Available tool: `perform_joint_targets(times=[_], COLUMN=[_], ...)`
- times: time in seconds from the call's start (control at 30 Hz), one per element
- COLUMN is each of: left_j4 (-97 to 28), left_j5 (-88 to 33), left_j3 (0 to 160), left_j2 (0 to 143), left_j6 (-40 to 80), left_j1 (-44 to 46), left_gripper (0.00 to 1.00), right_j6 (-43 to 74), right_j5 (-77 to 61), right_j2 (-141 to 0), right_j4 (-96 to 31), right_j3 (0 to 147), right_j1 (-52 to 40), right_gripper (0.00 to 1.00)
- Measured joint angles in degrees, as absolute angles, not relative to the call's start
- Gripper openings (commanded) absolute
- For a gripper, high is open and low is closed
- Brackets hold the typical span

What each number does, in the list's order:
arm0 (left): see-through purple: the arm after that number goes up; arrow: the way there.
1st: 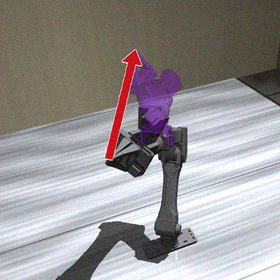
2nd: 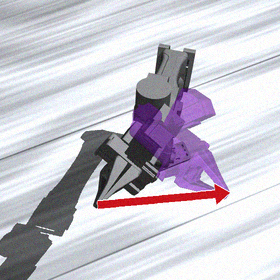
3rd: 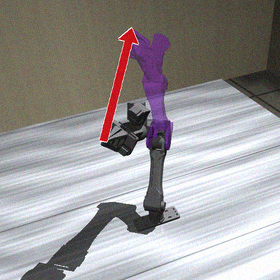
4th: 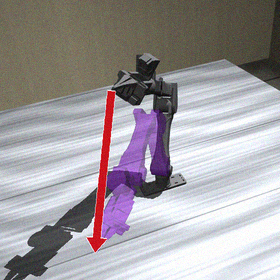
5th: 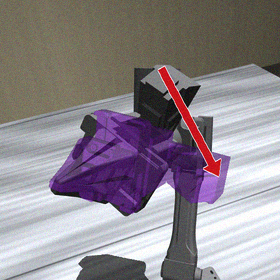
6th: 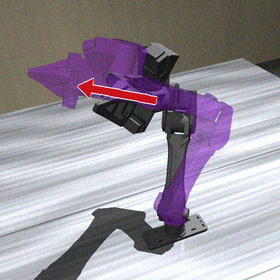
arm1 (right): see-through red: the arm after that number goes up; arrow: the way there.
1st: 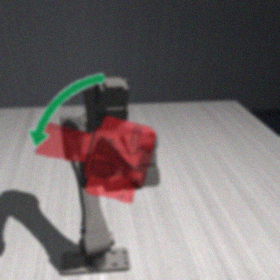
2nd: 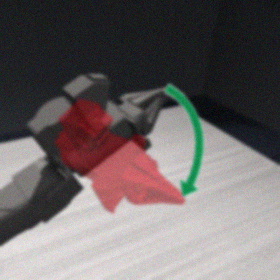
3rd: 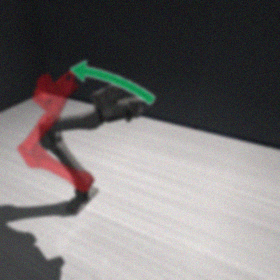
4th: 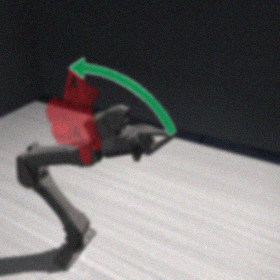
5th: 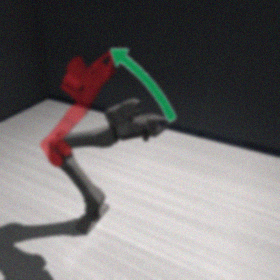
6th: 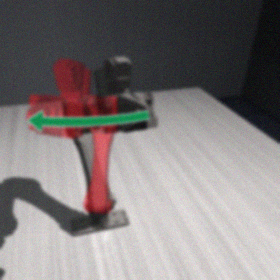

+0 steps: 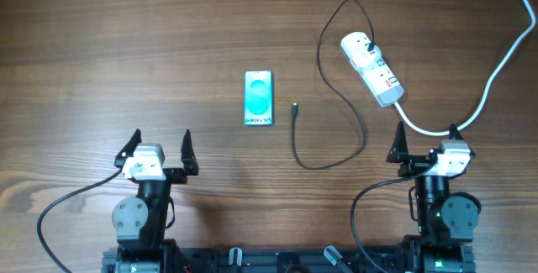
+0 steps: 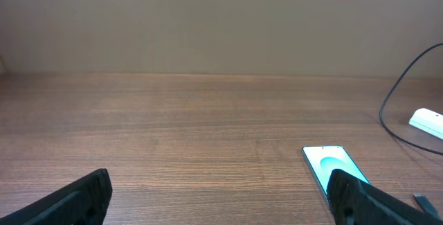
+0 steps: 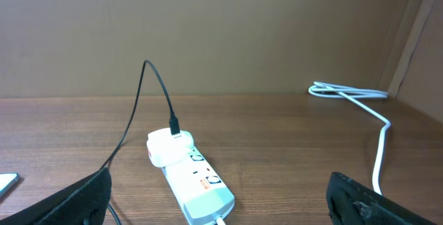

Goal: Plug charger to phone and switch on socket

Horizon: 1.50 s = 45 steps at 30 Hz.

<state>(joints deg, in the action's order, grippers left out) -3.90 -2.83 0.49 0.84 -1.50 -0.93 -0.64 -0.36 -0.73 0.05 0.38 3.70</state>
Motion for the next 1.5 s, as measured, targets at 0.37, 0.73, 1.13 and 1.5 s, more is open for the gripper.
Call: perform_joint_targets(times=[0.37, 0.73, 1.13, 1.5], left_j4=[-3.9, -3.9, -3.9, 3.4], left_j5=[-2.83, -2.83, -2.83, -14.68], left_j3=[0.49, 0.49, 0.49, 0.32], left_j2=[0.84, 0.84, 0.84, 0.95], left_j6=[-1.5, -1.5, -1.5, 18.2], left_j1=[-0.93, -0.93, -0.93, -0.93], left_gripper=[1.0, 1.0, 1.0, 1.0], right_j6=[-0.64, -0.64, -0.64, -0.64], right_j5=[-0.36, -0.36, -0.36, -0.36], right_j2=[-0.8, -0.8, -0.8, -0.8], right_j4=[0.05, 0.05, 0.05, 0.05], right_j3=[0.38, 0.38, 0.38, 0.38], right_j1=[3.7, 3.7, 3.7, 3.7], right_gripper=[1.0, 1.0, 1.0, 1.0])
